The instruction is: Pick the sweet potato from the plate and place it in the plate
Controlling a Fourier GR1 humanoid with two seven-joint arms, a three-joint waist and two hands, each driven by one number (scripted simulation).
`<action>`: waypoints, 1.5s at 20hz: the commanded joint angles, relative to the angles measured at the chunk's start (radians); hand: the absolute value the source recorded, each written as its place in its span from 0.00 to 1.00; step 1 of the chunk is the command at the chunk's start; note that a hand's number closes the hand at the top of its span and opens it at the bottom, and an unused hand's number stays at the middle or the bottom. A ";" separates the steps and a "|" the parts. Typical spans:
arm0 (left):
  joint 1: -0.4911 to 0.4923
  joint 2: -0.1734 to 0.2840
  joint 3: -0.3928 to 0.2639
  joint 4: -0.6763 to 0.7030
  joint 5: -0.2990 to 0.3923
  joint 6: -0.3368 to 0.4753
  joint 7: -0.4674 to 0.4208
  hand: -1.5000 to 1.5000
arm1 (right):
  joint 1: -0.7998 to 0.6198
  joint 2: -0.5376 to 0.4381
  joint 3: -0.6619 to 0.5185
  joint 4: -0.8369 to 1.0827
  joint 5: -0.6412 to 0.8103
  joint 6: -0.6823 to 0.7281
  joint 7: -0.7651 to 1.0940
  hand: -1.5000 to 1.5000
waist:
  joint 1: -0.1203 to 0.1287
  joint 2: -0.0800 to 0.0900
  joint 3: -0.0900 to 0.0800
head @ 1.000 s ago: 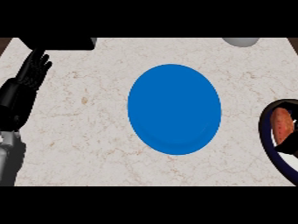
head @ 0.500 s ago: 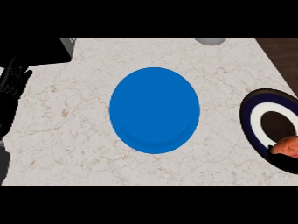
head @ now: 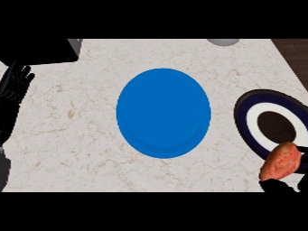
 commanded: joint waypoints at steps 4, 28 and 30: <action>0.002 -0.016 -0.034 -0.018 0.009 -0.031 -0.017 0.50 | 0.023 0.147 0.248 -0.411 0.297 0.029 0.155 1.00 | 0.066 0.018 0.006; -0.111 -0.053 -0.074 0.037 -0.011 -0.044 -0.020 0.50 | -0.741 0.342 0.229 0.197 0.275 0.116 0.471 1.00 | 0.156 0.048 0.014; -0.116 -0.082 -0.104 0.035 -0.038 -0.014 0.009 0.50 | -0.829 0.342 0.170 0.256 0.232 0.162 0.462 1.00 | 0.152 0.046 0.014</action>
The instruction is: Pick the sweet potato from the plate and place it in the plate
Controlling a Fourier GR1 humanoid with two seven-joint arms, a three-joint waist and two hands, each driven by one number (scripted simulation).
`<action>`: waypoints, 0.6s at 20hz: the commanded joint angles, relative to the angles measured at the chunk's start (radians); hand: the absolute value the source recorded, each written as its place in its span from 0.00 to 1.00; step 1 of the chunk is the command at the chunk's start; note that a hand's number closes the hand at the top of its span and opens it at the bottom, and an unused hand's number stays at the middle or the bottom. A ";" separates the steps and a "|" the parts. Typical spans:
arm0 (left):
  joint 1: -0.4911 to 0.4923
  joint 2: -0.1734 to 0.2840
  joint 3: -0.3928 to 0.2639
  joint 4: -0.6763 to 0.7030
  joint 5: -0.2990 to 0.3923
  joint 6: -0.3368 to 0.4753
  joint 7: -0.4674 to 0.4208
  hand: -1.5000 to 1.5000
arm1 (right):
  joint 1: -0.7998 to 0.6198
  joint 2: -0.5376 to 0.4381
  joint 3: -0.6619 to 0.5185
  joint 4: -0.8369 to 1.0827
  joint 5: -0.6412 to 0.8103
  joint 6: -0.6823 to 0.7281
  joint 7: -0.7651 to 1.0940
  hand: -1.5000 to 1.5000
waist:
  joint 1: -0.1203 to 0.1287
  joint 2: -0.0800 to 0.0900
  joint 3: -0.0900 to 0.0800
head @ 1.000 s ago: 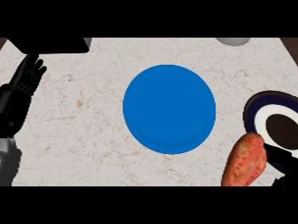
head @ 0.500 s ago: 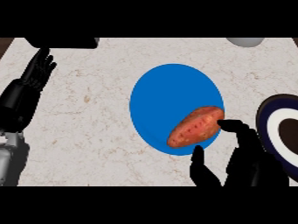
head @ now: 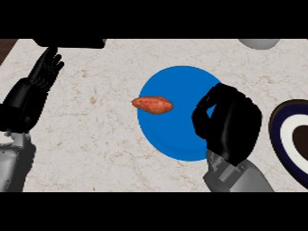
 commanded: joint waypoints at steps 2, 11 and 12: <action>-0.005 0.041 0.032 -0.046 0.039 -0.036 0.053 0.50 | -0.124 0.009 -0.102 0.240 -0.083 -0.105 0.157 1.00 | 0.011 -0.003 0.001; -0.025 -0.018 -0.009 0.015 -0.028 0.017 -0.006 0.50 | -0.228 0.009 -0.224 0.562 -0.217 -0.359 0.058 0.00 | 0.003 0.004 0.002; 0.004 -0.014 -0.001 0.013 0.000 -0.012 -0.022 0.50 | -0.226 0.009 -0.235 0.599 -0.239 -0.409 0.026 0.00 | 0.012 0.005 0.001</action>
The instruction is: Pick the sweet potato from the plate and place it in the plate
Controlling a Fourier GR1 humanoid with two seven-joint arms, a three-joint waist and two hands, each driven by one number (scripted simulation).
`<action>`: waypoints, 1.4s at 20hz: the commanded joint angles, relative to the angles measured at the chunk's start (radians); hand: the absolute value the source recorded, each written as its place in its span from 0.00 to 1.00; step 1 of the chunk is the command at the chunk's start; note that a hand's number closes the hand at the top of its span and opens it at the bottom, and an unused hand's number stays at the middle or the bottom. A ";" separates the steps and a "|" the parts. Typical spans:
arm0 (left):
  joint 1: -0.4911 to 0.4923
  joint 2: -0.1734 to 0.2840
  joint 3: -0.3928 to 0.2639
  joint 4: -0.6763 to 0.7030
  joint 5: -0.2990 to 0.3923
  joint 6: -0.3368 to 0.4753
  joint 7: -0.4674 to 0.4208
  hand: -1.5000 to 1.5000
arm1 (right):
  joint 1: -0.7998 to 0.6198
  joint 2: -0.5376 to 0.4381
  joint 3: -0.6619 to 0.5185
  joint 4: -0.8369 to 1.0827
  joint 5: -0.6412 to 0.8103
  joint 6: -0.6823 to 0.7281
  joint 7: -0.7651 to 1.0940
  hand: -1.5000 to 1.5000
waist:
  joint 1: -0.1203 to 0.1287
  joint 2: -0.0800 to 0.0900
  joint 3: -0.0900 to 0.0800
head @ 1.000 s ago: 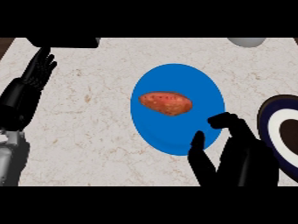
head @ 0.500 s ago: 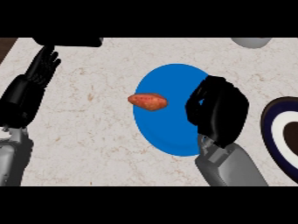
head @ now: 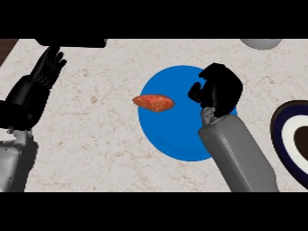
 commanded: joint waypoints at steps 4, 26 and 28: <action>-0.028 -0.013 -0.002 0.028 -0.017 0.016 0.001 0.50 | -0.120 0.007 -0.043 0.200 -0.178 -0.308 0.019 0.00 | 0.001 0.001 0.000; 0.073 0.013 0.054 -0.016 0.005 -0.012 -0.016 0.50 | 0.235 0.008 -0.007 -0.274 -0.076 -0.729 -0.031 0.00 | -0.078 -0.026 -0.002; 0.056 0.036 0.087 0.013 0.012 -0.020 -0.025 0.50 | 0.359 0.008 0.022 -0.367 -0.033 -0.733 -0.049 0.00 | -0.070 -0.021 -0.001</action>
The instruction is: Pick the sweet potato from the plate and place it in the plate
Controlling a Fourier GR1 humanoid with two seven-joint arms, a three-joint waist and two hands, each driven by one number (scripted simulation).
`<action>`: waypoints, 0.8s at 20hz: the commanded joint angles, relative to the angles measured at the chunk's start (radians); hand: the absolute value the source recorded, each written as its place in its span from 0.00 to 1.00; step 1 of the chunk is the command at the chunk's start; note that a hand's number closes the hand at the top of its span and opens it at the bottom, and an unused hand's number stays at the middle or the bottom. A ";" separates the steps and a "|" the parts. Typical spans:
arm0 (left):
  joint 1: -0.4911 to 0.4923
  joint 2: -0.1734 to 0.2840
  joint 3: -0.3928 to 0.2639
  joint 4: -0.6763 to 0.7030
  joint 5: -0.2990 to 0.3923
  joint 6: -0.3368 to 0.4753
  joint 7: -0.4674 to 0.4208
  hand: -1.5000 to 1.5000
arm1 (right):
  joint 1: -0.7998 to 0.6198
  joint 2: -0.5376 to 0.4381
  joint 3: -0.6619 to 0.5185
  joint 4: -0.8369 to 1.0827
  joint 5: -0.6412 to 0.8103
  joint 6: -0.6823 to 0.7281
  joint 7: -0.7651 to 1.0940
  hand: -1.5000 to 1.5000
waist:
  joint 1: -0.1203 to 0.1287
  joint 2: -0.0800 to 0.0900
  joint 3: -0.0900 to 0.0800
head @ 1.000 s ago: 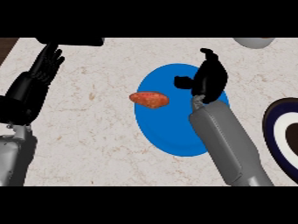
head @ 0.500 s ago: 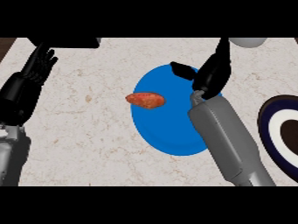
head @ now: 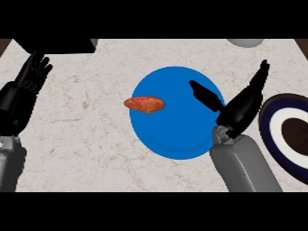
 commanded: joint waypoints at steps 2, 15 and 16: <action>-0.026 -0.016 -0.003 0.034 -0.022 0.021 -0.005 0.50 | 0.307 -0.008 0.089 -0.344 0.043 0.017 -0.001 0.00 | -0.015 0.001 0.000; 0.020 -0.030 -0.010 -0.073 -0.013 0.003 0.050 0.50 | 0.946 -0.231 0.321 -0.743 -0.028 -0.129 -0.182 0.00 | 0.007 0.004 0.001; -0.047 0.029 0.046 -0.016 0.033 -0.050 0.067 0.50 | 0.910 -0.237 0.282 -0.753 -0.043 -0.100 -0.184 0.00 | 0.008 0.006 0.001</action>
